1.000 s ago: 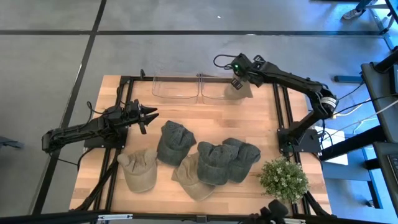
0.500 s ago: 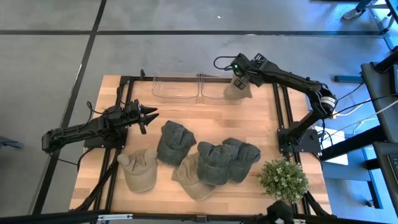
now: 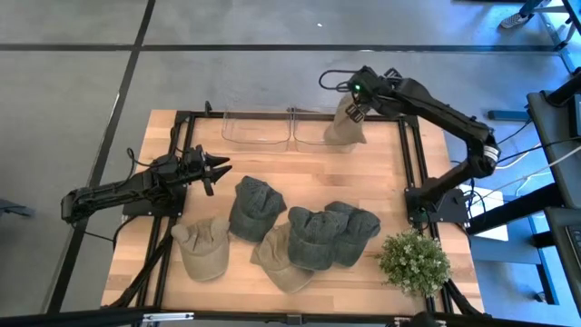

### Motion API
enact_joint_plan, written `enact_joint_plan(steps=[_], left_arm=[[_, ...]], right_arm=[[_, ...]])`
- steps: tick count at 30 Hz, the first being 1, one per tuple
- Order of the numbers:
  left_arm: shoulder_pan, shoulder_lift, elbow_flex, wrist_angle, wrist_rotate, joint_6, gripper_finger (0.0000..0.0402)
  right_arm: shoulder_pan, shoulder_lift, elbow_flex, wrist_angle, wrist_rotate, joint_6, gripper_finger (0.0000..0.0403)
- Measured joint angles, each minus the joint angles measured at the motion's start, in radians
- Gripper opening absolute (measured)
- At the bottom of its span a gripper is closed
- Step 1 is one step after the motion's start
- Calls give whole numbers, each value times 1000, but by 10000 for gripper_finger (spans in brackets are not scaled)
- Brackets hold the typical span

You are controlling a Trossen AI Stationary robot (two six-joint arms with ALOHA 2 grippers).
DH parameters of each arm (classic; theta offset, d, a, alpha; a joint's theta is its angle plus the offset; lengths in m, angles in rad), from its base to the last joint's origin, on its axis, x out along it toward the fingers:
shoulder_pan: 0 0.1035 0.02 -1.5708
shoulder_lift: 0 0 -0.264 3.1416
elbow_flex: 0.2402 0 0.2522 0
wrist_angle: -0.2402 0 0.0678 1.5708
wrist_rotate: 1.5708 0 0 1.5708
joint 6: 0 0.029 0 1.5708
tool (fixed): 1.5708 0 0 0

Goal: Pick & Place hat
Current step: Put the left black cap into the left transparent bin

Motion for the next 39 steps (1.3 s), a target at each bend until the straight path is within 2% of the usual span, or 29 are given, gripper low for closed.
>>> enact_joint_plan(steps=[6,12,16,18,20,22,25,29,34,39], left_arm=[[0,0,0,3,0,-1,153],[0,0,0,16,0,-3,153],[0,3,0,89,3,-52,153],[0,19,2,161,62,-77,153],[-10,50,14,190,178,-46,153],[-33,101,39,199,214,-31,153],[-75,217,82,192,147,-24,153],[-125,441,188,193,75,57,153],[-152,756,397,168,61,181,153],[-148,1028,583,18,85,270,153]], right_arm=[[120,-69,-93,29,-238,97,208],[318,-198,-439,315,-279,156,209],[426,-278,-603,541,-318,112,209],[460,-298,-645,626,-333,105,209],[482,-308,-672,696,-331,109,209],[495,-309,-687,736,-329,108,209],[507,-301,-688,749,-328,106,209],[510,-300,-688,746,-328,105,209],[506,-300,-688,747,-296,50,209],[505,-300,-688,745,-244,44,209]])
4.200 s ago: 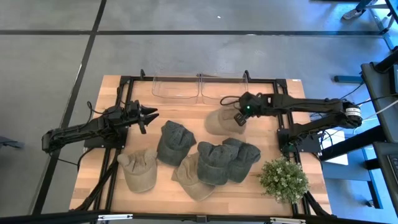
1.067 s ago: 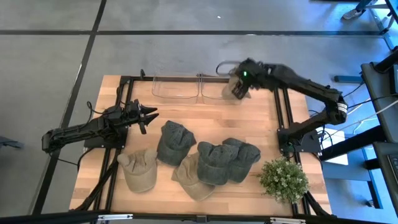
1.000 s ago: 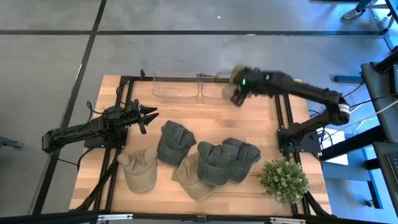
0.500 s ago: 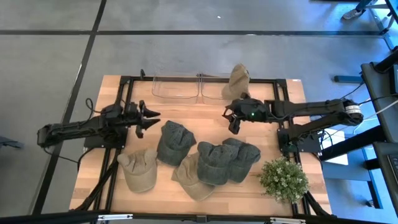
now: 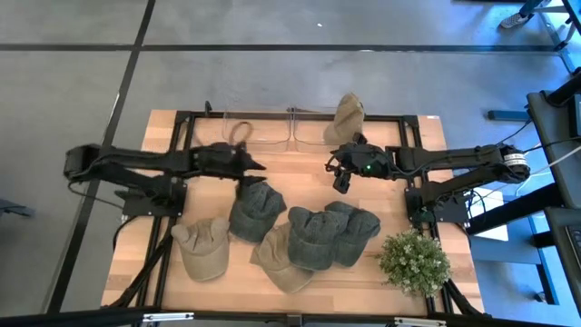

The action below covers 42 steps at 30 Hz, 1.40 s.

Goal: Pick & Place hat
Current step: Put the left black cap into the left transparent bin

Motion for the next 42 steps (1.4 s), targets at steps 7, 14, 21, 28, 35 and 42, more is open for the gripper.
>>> enact_joint_plan(steps=[7,14,21,28,35,42], left_arm=[[0,245,71,-13,-2,25,153],[7,353,71,-57,-17,29,153],[28,400,71,-124,-133,-5,153],[25,428,73,-179,-84,-28,153],[25,424,71,-230,81,-49,153],[24,420,87,-286,206,-103,153]], right_arm=[[0,0,0,-22,3,4,209],[0,1,0,-27,4,4,209],[0,8,0,-26,4,4,209],[0,40,0,-25,5,0,209],[-2,84,0,-30,20,-22,209],[-3,87,0,-23,110,-25,209]])
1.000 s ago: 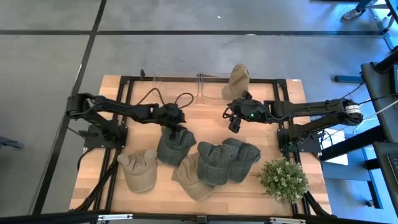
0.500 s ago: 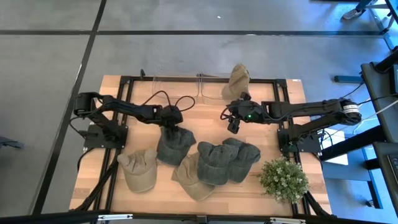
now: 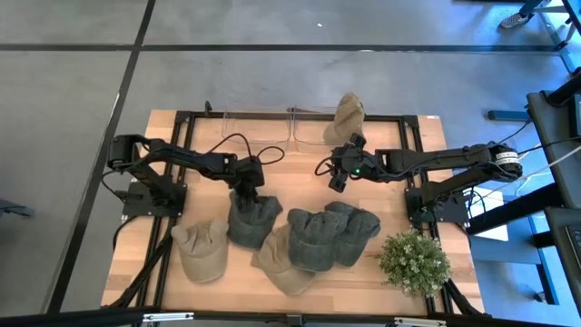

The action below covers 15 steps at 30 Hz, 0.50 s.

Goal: Pick & Place hat
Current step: Put the left black cap into the left transparent bin

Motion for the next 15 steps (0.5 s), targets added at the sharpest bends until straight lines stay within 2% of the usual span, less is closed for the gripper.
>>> enact_joint_plan(steps=[9,13,15], left_arm=[[-1,-59,116,-172,-24,35,153],[-28,-66,125,-194,-37,33,153],[-54,-60,125,-201,-79,65,153]], right_arm=[[0,0,0,-1,1,-1,209],[0,0,0,-7,0,-3,209],[0,0,0,-6,1,-20,209]])
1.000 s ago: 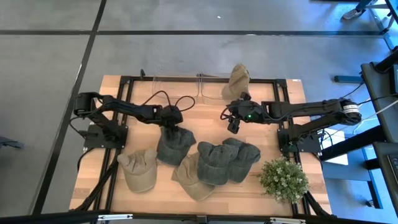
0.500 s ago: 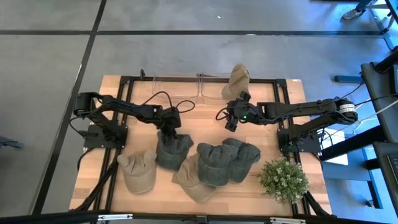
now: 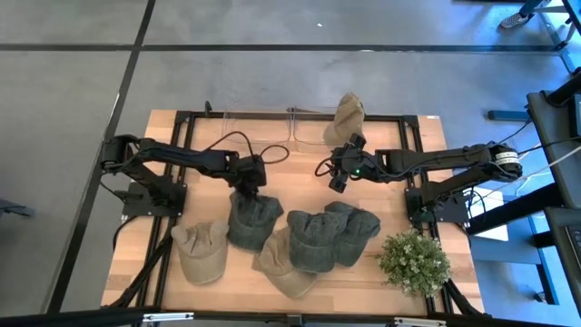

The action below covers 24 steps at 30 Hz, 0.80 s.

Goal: Pick & Place hat
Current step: Put the left black cap into the left transparent bin

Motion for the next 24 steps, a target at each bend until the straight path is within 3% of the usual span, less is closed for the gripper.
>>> enact_joint_plan(steps=[4,17,24], left_arm=[[-47,24,0,0,-91,16,153],[-62,155,5,23,-174,-32,153],[-65,192,4,87,-170,-65,153]], right_arm=[[0,0,0,5,-1,-2,209],[0,0,0,7,-2,1,209],[0,0,0,2,-2,1,209]])
